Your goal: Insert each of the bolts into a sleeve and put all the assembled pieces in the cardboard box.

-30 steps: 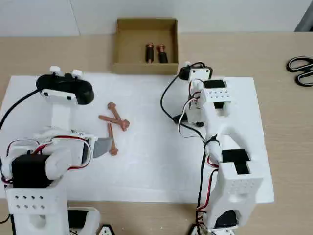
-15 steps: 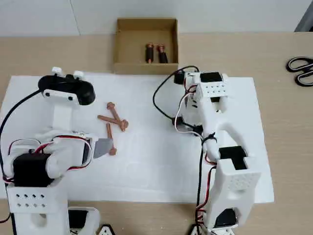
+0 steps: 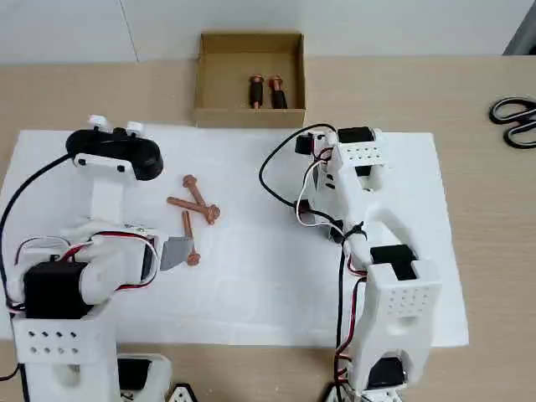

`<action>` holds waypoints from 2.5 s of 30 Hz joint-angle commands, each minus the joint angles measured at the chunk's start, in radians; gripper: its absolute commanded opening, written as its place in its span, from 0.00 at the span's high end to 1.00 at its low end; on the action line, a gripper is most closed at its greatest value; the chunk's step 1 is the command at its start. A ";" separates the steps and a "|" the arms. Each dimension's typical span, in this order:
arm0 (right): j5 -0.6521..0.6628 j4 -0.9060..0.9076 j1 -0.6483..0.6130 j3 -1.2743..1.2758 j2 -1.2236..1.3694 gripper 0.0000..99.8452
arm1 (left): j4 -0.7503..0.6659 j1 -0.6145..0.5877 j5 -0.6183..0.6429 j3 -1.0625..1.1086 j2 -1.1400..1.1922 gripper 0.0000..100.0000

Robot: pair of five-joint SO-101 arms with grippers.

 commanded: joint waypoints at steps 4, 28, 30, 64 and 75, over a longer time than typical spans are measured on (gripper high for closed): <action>0.018 -0.022 0.002 -0.026 -0.001 0.99 | 0.015 -0.008 -0.005 -0.004 -0.014 0.69; 0.120 0.147 0.004 -0.018 -0.542 1.00 | -0.218 -0.009 -0.793 -0.177 0.637 0.69; 0.120 0.148 0.004 -0.018 -0.545 1.00 | -0.278 -0.009 -0.838 -0.177 0.678 0.69; 0.120 0.151 -0.001 0.064 -0.542 1.00 | -0.620 0.110 -1.206 -0.209 0.979 0.72; 0.120 0.150 -0.001 0.064 -0.542 1.00 | -0.620 0.141 -1.203 -0.213 1.060 0.81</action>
